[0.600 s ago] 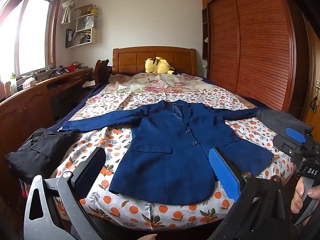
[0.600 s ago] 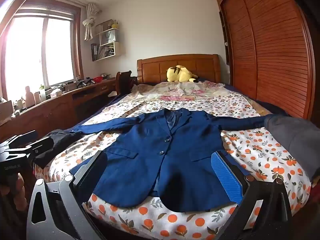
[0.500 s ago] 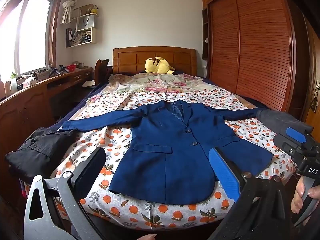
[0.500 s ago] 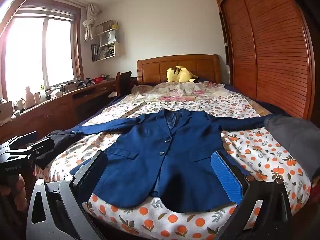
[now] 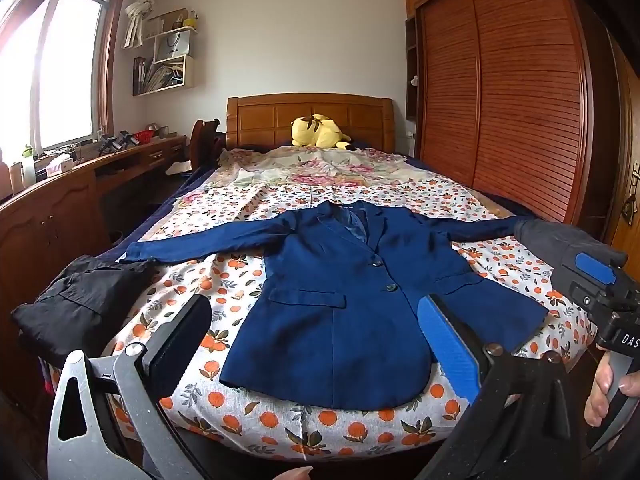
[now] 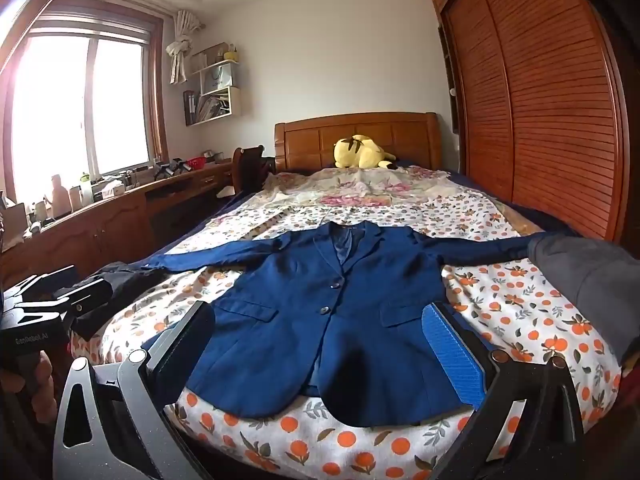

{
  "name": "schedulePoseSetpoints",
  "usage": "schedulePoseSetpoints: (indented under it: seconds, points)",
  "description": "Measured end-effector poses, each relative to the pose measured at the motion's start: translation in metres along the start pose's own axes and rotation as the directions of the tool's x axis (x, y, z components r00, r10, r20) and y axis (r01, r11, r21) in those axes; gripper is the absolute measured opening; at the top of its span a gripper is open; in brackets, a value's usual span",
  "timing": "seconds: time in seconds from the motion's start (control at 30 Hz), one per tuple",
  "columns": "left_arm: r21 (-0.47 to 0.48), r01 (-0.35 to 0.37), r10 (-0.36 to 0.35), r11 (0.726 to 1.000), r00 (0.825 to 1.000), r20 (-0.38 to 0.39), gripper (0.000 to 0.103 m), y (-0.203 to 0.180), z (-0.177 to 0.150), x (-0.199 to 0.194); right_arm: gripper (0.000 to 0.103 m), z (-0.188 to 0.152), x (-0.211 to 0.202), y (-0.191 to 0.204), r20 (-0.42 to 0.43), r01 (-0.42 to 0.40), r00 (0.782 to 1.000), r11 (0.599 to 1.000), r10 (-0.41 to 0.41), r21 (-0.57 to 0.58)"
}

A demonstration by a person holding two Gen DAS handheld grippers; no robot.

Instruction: Fold large clothes

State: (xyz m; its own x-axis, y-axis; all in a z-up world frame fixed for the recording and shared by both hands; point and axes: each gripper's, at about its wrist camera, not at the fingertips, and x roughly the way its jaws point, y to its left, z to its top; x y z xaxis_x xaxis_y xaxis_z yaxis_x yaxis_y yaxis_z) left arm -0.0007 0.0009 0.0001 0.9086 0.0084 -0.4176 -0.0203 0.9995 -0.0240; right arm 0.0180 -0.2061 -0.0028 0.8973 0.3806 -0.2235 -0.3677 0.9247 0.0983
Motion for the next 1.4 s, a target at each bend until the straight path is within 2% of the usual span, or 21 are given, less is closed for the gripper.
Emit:
schedulePoseSetpoints:
  seconds: [0.6, 0.8, 1.4]
  points:
    - [0.005, -0.005, 0.005, 1.000, 1.000, 0.004, 0.103, 0.002, 0.002, -0.002, 0.103, -0.001, -0.002, -0.001, 0.007, -0.003, 1.000, 1.000, 0.003, 0.006]
    - [0.008, -0.003, 0.003, 1.000, 1.000, 0.018, 0.103, -0.002, 0.017, -0.012, 0.103, 0.000, -0.002, -0.001, 0.013, -0.004, 1.000, 1.000, 0.004, 0.004]
    - [0.016, -0.003, 0.003, 1.000, 1.000, 0.023, 0.103, -0.005, 0.013, -0.010, 0.103, -0.001, 0.000, 0.000, 0.011, -0.003, 1.000, 1.000, 0.003, 0.004]
